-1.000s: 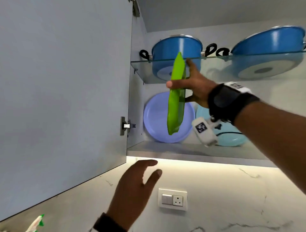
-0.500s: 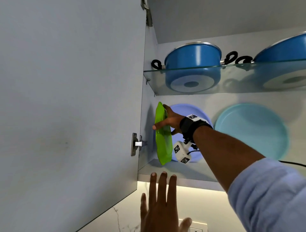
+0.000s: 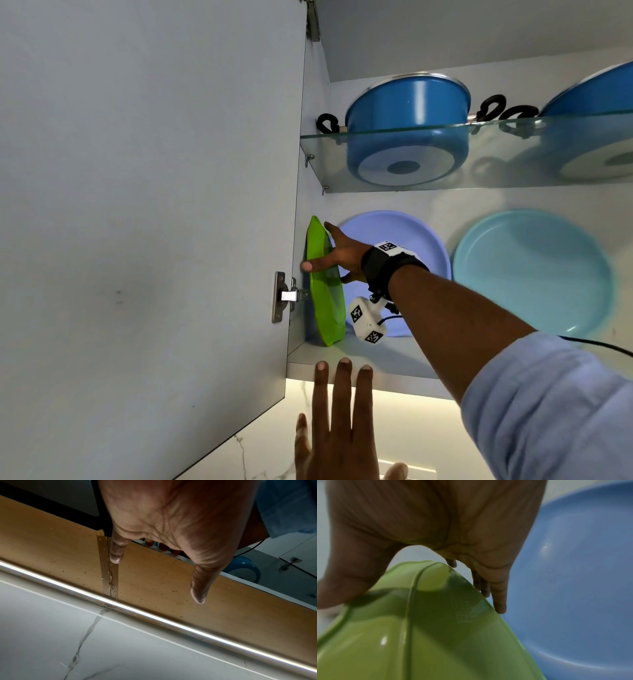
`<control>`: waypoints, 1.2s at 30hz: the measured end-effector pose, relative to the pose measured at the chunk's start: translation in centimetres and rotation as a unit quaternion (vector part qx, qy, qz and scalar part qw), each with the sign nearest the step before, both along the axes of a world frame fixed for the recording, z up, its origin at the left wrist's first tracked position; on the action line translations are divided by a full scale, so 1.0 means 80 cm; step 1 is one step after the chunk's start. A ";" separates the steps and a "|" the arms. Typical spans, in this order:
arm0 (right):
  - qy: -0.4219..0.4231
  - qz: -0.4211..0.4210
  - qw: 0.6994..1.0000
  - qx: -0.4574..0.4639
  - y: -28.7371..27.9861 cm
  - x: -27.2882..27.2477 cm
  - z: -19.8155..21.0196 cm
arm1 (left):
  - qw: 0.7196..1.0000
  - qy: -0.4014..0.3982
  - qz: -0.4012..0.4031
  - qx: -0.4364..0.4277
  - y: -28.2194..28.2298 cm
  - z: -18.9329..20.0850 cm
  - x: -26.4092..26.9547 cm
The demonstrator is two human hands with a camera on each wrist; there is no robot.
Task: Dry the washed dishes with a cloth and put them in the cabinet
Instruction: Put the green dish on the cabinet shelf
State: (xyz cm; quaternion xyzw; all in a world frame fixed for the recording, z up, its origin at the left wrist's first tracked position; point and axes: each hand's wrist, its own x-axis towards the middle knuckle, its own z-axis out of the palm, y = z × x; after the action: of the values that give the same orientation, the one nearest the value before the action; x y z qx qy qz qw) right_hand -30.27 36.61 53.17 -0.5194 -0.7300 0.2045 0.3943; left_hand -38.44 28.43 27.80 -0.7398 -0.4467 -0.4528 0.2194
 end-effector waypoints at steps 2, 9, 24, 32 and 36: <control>-0.028 -0.009 0.999 0.024 -0.003 0.001 0.000 | 1.000 0.011 0.004 0.004 0.000 -0.001 -0.002; -0.040 -0.018 0.997 0.067 -0.013 0.015 0.003 | 1.000 0.029 0.000 -0.004 -0.020 0.000 -0.010; 0.040 0.012 0.954 0.298 -0.332 0.086 -0.204 | 0.965 -0.094 -0.221 -0.105 -0.128 -0.094 -0.007; 0.070 -0.145 0.987 -0.007 -0.408 0.197 -0.530 | 0.868 -0.081 -0.282 -0.401 -0.212 -0.301 0.043; 0.100 -0.201 0.968 -0.114 -0.451 0.256 -0.621 | 0.827 -0.062 -0.236 -0.506 -0.242 -0.378 0.065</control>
State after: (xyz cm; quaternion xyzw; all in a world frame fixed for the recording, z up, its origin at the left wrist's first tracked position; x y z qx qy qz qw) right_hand -9.76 0.50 3.45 -0.6740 -0.5395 0.2533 0.4365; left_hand -33.27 9.04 -2.42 -0.8004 -0.4380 -0.2456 -0.3274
